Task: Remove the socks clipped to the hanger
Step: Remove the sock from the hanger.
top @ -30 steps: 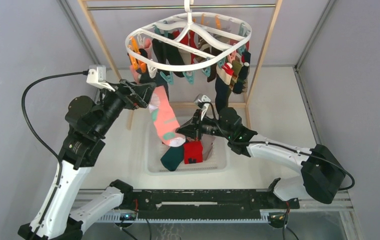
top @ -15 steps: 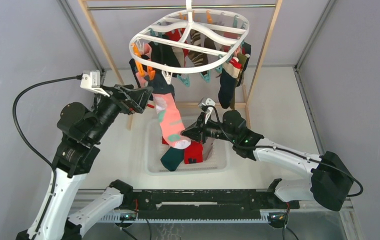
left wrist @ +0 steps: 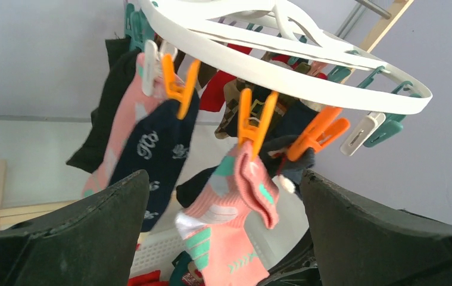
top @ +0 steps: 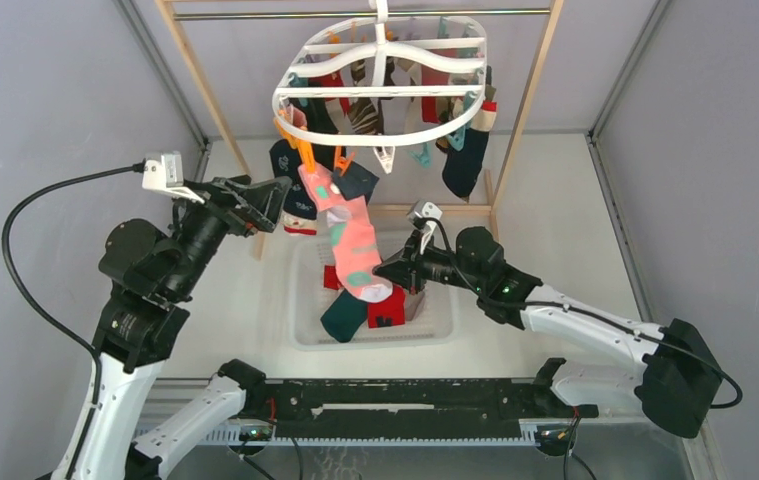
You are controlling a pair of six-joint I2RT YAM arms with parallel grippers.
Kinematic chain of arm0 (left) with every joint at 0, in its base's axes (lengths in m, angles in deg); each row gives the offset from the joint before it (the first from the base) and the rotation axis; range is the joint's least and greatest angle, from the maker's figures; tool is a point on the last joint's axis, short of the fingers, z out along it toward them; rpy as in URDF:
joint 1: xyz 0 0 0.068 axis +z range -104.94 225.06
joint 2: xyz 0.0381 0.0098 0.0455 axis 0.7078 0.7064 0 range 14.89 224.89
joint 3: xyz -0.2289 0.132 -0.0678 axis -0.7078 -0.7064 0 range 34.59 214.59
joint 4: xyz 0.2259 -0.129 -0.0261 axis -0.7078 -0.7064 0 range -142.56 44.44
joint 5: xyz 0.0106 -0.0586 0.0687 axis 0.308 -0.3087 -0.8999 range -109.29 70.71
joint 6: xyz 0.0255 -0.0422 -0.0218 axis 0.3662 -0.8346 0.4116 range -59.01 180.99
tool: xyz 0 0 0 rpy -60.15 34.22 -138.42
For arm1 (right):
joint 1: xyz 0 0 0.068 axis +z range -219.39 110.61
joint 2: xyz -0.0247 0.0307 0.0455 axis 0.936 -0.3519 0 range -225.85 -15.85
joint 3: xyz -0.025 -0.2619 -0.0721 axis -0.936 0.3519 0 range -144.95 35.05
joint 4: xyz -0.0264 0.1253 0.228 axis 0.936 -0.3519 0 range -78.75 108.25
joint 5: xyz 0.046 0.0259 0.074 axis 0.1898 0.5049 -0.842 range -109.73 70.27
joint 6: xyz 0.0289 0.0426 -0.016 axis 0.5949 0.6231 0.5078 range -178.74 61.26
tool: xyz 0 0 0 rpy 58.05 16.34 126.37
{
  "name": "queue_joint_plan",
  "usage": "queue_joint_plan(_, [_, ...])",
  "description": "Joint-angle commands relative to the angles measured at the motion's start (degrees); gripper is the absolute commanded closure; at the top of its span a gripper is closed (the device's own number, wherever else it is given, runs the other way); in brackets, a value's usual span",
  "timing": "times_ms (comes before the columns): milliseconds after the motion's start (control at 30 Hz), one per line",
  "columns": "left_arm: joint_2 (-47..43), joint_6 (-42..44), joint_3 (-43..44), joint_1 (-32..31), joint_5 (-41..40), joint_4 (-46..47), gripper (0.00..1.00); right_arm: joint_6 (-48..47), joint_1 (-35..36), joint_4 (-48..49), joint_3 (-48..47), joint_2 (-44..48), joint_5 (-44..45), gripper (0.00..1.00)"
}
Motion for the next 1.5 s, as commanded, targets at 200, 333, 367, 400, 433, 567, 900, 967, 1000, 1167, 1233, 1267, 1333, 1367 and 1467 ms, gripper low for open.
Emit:
queue_joint_plan(200, [-1.02, 0.26, 1.46, 0.13, 0.2, 1.62, 0.0, -2.35, -0.35, -2.91, 2.24, 7.61, 2.26, 1.0])
queue_joint_plan(333, [-0.48, -1.77, 0.81, 0.09, 3.96, 3.79, 0.0, -2.12, -0.34, -3.46, 3.04, 9.25, 2.34, 1.0])
queue_joint_plan(367, [-0.32, -2.36, 0.63, 0.09, 4.71, 4.31, 0.0, -2.09, -0.32, -3.55, 3.17, 9.48, 2.38, 1.0])
queue_joint_plan(400, [-0.18, -3.02, 0.32, 0.05, 5.58, 5.09, 0.0, -2.01, -0.23, -3.63, 3.31, 9.67, 2.42, 1.0])
queue_joint_plan(433, [-0.02, -3.68, 0.11, 0.07, 6.45, 5.84, 0.0, -1.95, -0.25, -3.66, 3.48, 9.78, 2.5, 1.0])
queue_joint_plan(567, [1.09, -5.09, -0.03, -0.61, 8.75, 7.85, 0.0, -1.99, 0.4, -3.62, 3.64, 9.3, 3.04, 1.0])
queue_joint_plan(900, [4.99, -2.83, 2.9, -6.94, 4.3, 8.18, 0.0, -1.29, 1.58, -1.46, 3.64, 6.22, 3.83, 1.0])
queue_joint_plan(967, [5.59, -2.53, 3.15, -8.02, 3.36, 8.26, 0.0, -1.13, 1.78, -1.06, 3.64, 5.86, 3.83, 1.0])
queue_joint_plan(1000, [5.98, -2.37, 3.26, -8.53, 2.97, 8.26, 0.0, -1.12, 1.81, -0.96, 3.64, 5.68, 3.83, 1.0])
queue_joint_plan(1167, [8.01, -0.94, 4.27, -11.59, -0.67, 8.3, 0.0, -0.95, 2.07, -0.59, 3.65, 4.8, 3.74, 1.0])
queue_joint_plan(1233, [8.76, -0.14, 4.53, -12.54, -2.46, 8.26, 0.0, -0.88, 2.19, -0.43, 3.64, 4.58, 3.68, 1.0])
queue_joint_plan(1267, [9.14, 0.07, 4.79, -12.77, -3.02, 8.29, 0.0, -0.86, 2.2, -0.41, 3.64, 4.48, 3.73, 1.0])
queue_joint_plan(1333, [9.75, 0.42, 5.3, -12.99, -3.81, 8.25, 0.0, -0.85, 2.34, -0.33, 3.64, 4.28, 3.74, 1.0])
queue_joint_plan(1367, [9.99, 0.5, 5.52, -13.19, -4.07, 8.27, 0.0, -0.85, 2.4, -0.24, 3.64, 4.17, 3.74, 1.0])
queue_joint_plan(1467, [10.63, 0.84, 6.12, -13.66, -4.7, 8.56, 0.0, -0.8, 2.46, -0.1, 3.64, 3.74, 3.67, 1.0])
